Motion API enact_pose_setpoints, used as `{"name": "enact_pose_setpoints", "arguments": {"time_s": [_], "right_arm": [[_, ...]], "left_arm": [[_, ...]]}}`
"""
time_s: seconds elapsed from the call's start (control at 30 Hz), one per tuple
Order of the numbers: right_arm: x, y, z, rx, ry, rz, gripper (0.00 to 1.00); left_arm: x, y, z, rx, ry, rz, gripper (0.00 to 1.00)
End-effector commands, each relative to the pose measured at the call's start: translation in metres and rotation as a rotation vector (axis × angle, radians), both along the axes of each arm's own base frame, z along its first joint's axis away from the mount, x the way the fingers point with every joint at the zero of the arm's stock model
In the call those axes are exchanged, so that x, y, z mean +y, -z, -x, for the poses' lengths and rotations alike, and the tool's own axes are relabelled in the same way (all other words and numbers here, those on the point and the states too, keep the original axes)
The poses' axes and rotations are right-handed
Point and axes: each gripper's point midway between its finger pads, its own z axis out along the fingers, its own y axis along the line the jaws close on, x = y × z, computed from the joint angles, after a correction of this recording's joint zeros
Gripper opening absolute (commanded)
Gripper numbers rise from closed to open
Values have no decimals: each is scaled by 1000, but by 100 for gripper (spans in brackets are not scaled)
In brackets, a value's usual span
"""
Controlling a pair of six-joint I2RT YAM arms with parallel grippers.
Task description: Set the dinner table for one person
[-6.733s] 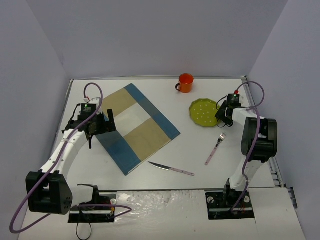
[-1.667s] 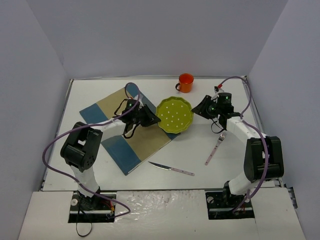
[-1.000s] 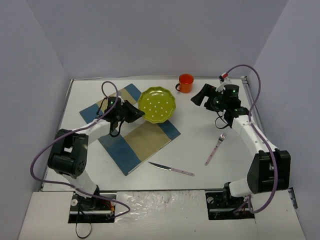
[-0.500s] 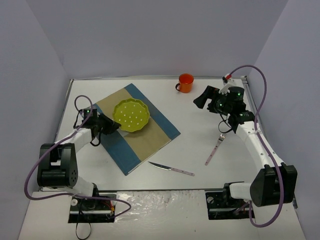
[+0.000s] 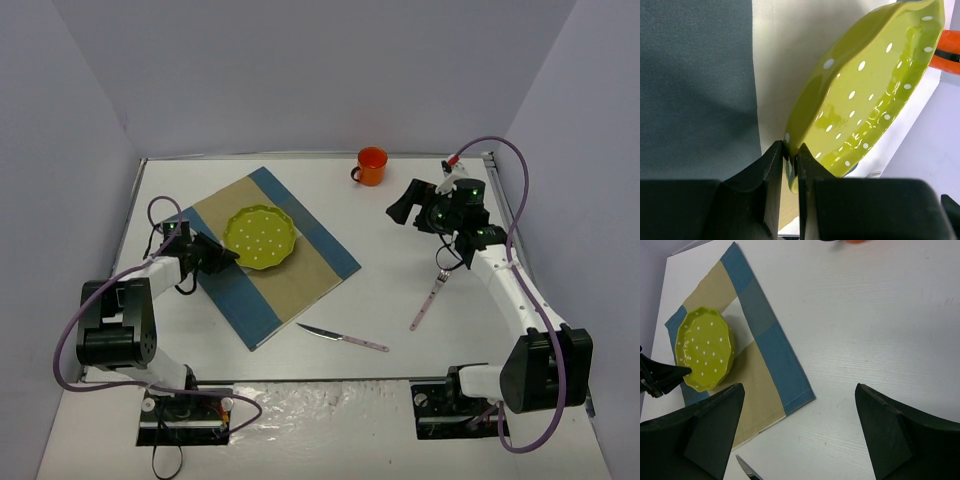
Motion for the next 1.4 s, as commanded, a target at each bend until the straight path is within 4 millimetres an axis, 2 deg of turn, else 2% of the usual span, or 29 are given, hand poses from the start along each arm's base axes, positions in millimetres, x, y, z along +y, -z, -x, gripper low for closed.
{"name": "enact_pose_setpoints", "arguments": {"time_s": [0.0, 0.3, 0.57, 0.7, 0.83, 0.87, 0.9, 1.03, 1.07, 1.1, 1.2, 1.27, 1.33, 1.37], "right_arm": [[0, -8, -6, -52, -17, 6, 89], [1, 0, -7, -37, -38, 11, 89], [3, 2, -9, -37, -43, 25, 90], [2, -1, -12, -52, -19, 56, 90], [3, -10, -21, -80, 15, 99, 90], [4, -12, -24, -85, 28, 111, 90], [0, -15, -31, -92, 63, 143, 90], [4, -24, -54, -123, 151, 250, 90], [13, -26, -61, -128, 150, 261, 90], [6, -26, -69, -132, 211, 303, 90], [15, -26, -96, -138, 288, 349, 89], [23, -11, -112, -111, 324, 363, 87], [24, -9, -136, -118, 394, 391, 86], [28, -19, -145, -140, 414, 376, 85]], "left_arm": [[-12, -54, -36, -227, 58, 70, 0], [-10, -35, -43, -203, 70, 52, 0], [-9, -17, -41, -167, 68, 41, 2], [-6, -15, -39, -148, 65, 18, 30], [-1, -26, -35, -142, 70, -27, 51], [0, -22, -32, -122, 71, -36, 56], [3, -29, -28, -117, 78, -60, 67], [18, -60, -13, -106, 107, -199, 94], [26, -65, -8, -87, 120, -262, 97], [32, -76, -4, -98, 124, -306, 97], [56, -93, 12, -64, 137, -473, 97], [72, -102, 24, -48, 143, -578, 97], [81, -111, 34, -54, 145, -640, 97], [85, -112, 40, -53, 152, -672, 97]]}}
